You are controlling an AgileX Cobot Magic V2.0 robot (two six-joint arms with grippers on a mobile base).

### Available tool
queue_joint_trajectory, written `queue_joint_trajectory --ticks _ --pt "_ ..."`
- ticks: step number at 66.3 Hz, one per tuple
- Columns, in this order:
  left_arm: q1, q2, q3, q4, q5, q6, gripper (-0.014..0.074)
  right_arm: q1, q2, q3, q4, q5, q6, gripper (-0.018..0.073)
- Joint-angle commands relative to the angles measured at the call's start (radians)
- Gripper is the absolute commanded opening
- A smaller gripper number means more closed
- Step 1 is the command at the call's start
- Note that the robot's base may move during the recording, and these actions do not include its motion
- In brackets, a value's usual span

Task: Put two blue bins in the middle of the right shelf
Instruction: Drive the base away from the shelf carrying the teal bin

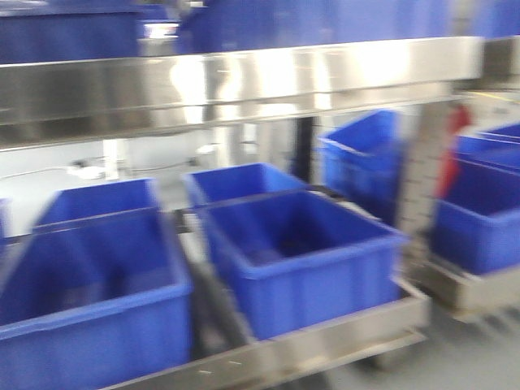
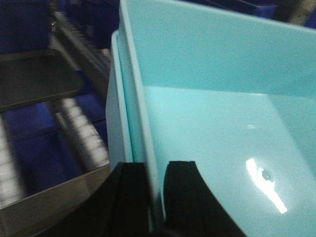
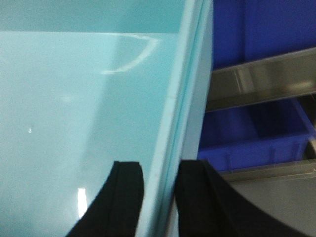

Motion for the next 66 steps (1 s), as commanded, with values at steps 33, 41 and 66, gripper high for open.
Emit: queue_joint_trajectory --ticks 33,41,66 --pt "-0.006 -0.013 -0.016 -0.048 -0.084 0.016 -0.0111 0.006 -0.017 -0.016 0.050 -0.097 -0.025 -0.0153" --pt "-0.006 -0.013 -0.016 -0.048 -0.086 0.016 -0.0111 0.006 -0.017 -0.016 0.050 -0.097 -0.025 -0.0153" --pt "-0.006 -0.013 -0.016 -0.048 -0.086 0.016 -0.0111 0.006 -0.017 -0.016 0.050 -0.097 -0.025 -0.0153"
